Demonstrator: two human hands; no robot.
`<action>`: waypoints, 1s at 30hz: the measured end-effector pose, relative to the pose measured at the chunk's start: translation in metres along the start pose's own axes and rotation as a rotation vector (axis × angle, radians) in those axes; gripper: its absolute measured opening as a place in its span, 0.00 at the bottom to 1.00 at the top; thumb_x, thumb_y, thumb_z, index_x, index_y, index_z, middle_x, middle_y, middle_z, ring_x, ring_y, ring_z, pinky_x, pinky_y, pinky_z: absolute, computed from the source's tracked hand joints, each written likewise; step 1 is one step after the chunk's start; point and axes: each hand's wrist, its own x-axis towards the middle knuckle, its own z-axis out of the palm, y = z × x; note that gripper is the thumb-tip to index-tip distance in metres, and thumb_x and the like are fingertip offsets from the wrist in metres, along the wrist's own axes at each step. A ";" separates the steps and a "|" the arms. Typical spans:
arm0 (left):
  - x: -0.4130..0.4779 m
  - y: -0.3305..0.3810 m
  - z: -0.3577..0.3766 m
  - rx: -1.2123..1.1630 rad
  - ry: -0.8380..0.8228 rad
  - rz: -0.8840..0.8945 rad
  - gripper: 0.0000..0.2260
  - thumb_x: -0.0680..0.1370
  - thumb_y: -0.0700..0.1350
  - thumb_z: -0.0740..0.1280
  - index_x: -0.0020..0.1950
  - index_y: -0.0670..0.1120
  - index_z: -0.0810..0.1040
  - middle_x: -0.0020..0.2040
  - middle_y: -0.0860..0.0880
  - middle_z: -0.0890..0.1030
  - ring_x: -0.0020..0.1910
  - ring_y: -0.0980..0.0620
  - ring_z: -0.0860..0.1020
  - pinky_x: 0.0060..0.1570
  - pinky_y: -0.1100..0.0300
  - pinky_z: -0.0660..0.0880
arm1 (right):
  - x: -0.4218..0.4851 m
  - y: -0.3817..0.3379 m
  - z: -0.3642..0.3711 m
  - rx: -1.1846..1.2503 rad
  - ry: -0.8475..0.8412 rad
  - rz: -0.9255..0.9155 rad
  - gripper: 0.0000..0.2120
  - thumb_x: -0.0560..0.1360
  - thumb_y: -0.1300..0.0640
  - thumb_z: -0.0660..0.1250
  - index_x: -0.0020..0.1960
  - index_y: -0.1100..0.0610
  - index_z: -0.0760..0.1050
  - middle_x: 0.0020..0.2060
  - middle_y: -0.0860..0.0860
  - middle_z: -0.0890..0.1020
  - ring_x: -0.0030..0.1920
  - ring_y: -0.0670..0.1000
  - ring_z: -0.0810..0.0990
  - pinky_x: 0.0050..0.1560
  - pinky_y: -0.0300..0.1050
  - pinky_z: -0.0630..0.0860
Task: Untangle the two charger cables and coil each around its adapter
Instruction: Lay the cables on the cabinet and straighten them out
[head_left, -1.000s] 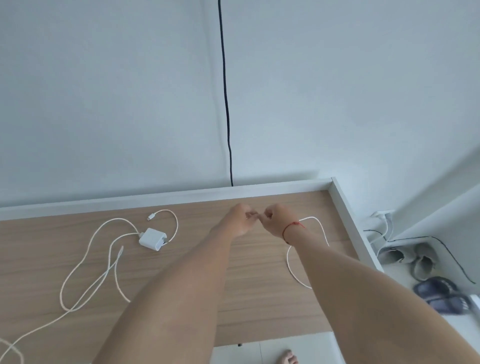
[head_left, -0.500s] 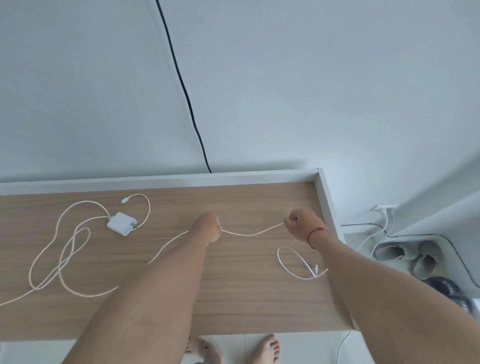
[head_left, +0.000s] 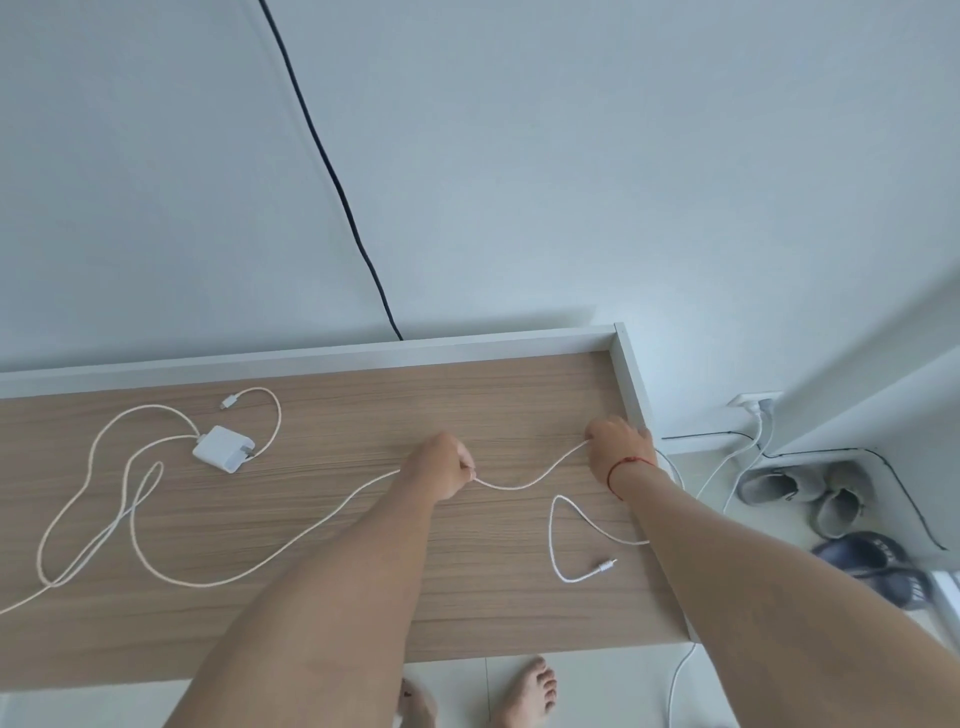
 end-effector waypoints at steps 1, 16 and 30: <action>-0.001 0.000 0.000 -0.006 0.012 -0.006 0.07 0.76 0.45 0.70 0.53 0.49 0.84 0.54 0.50 0.83 0.56 0.49 0.79 0.59 0.55 0.75 | -0.002 -0.002 0.000 -0.024 -0.014 -0.003 0.20 0.74 0.67 0.56 0.61 0.54 0.75 0.61 0.53 0.76 0.64 0.55 0.72 0.68 0.48 0.62; -0.068 -0.102 -0.100 -0.100 0.254 -0.145 0.14 0.77 0.51 0.64 0.59 0.48 0.81 0.59 0.48 0.81 0.60 0.46 0.77 0.59 0.54 0.74 | -0.031 -0.192 -0.048 0.083 -0.035 -0.178 0.18 0.77 0.55 0.57 0.65 0.54 0.73 0.65 0.54 0.75 0.67 0.56 0.71 0.68 0.47 0.62; -0.223 -0.441 -0.203 -0.152 0.461 -0.428 0.18 0.78 0.51 0.63 0.65 0.45 0.77 0.66 0.44 0.76 0.66 0.44 0.73 0.63 0.54 0.71 | -0.181 -0.556 0.022 0.092 -0.153 -0.544 0.18 0.77 0.55 0.58 0.66 0.54 0.73 0.66 0.54 0.73 0.67 0.56 0.71 0.66 0.48 0.65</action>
